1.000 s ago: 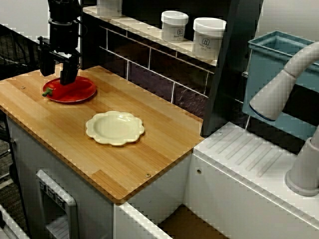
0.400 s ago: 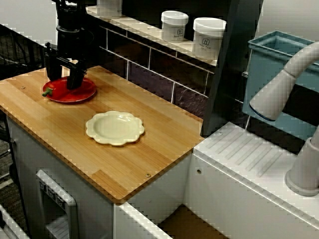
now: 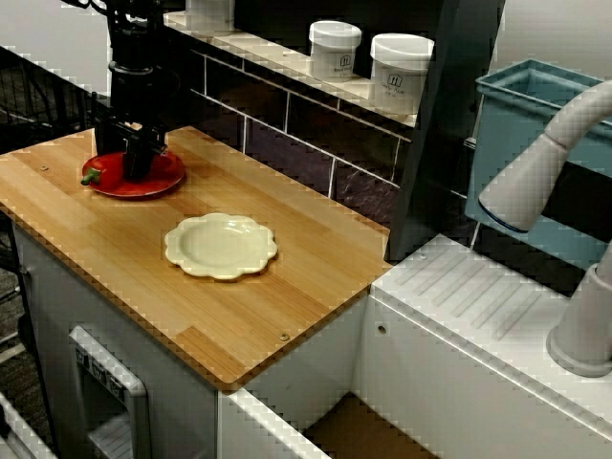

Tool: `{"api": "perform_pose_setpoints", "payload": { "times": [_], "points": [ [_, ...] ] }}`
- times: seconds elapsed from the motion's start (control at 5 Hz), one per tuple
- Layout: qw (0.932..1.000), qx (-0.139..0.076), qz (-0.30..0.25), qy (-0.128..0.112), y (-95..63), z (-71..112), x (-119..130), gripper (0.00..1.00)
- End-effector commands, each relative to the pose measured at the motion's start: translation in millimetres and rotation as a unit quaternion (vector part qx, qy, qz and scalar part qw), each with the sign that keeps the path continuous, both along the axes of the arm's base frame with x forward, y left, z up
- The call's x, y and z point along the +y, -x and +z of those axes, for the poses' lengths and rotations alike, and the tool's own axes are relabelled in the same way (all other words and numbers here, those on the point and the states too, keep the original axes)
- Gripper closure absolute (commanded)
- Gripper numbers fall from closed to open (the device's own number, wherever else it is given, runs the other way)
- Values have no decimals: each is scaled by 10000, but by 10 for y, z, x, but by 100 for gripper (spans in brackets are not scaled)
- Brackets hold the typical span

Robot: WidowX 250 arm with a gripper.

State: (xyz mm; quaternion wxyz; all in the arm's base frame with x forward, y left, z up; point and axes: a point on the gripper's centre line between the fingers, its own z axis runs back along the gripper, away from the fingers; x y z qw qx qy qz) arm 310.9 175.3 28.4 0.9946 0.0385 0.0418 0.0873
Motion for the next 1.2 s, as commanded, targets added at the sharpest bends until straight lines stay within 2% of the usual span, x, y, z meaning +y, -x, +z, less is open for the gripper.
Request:
{"api": "perform_pose_setpoints", "payload": {
  "times": [0.0, 0.4, 0.6, 0.8, 1.0],
  "points": [
    [9993, -371, -72, -22, 121, 442, -52, 100],
    [9970, -589, -500, 62, 203, 735, -366, 100],
    [9950, -672, -713, 210, 216, 887, -553, 100],
    [9917, -692, -1035, 319, 217, 1015, -816, 100],
    [9893, -578, -1292, 361, 200, 1010, -1035, 100]
  ]
}}
